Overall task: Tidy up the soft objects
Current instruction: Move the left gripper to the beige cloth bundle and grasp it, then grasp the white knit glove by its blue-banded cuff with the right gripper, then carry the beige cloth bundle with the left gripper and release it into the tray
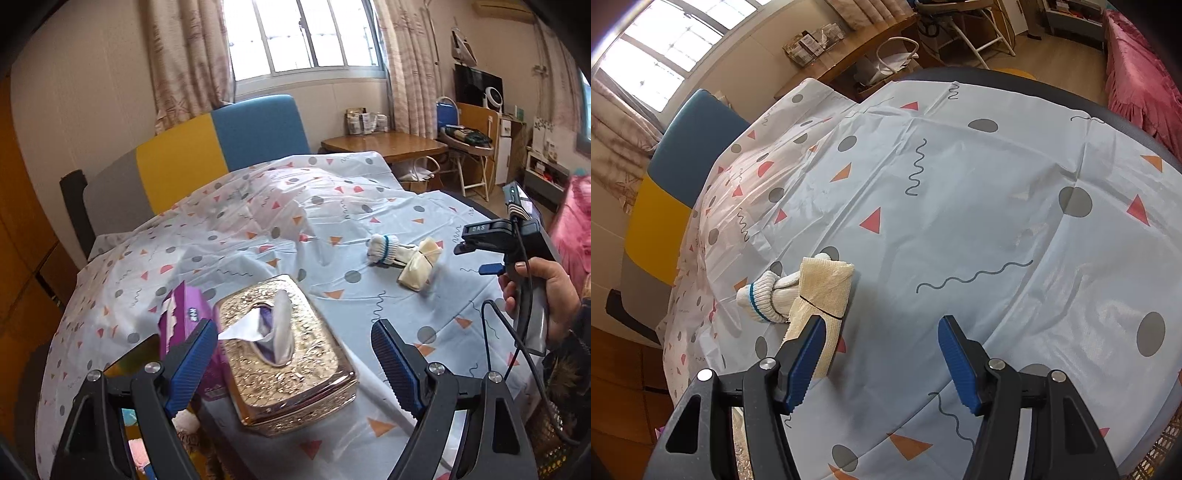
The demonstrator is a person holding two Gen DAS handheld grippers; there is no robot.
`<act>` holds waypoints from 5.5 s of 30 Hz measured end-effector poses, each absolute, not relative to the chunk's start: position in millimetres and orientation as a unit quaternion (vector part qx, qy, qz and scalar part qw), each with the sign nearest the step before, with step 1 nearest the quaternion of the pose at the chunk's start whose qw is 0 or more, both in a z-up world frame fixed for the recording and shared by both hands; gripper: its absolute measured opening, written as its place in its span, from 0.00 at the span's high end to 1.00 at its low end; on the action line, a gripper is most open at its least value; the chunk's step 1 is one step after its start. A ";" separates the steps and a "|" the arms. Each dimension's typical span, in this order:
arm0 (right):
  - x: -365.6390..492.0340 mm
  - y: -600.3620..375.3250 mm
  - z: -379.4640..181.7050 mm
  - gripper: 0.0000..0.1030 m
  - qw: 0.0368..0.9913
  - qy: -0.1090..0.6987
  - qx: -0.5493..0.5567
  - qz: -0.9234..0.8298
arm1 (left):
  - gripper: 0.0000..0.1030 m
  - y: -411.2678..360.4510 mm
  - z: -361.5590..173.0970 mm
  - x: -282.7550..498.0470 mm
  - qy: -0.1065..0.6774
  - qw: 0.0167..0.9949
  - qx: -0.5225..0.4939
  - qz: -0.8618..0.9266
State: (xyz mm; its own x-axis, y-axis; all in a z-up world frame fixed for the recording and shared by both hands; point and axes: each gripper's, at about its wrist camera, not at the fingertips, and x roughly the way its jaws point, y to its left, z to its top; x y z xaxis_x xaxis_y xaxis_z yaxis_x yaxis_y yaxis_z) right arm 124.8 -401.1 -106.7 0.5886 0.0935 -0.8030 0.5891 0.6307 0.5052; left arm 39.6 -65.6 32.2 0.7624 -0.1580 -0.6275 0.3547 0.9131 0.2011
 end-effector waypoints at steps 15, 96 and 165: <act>121.9 -407.7 -108.7 0.38 0.786 0.424 0.422 -0.159 | 0.17 -104.4 13.1 45.9 0.345 0.906 0.157 -0.190; 171.6 -360.5 -87.0 0.38 0.820 0.483 0.307 -0.020 | 0.61 -194.4 -141.4 101.7 0.450 0.840 0.139 -0.270; 160.8 -342.7 -135.8 0.75 0.837 0.542 0.025 -0.063 | 0.68 -132.9 24.3 176.8 0.389 0.904 0.036 -0.173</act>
State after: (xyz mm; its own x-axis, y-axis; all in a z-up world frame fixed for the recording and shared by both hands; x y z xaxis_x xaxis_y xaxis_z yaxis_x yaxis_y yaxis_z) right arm 160.8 -342.7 -135.8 0.4036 -0.0772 -0.9117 0.1324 0.9909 -0.0253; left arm 176.8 -132.9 24.3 0.6371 -0.2854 -0.7160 0.3411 0.9374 -0.0700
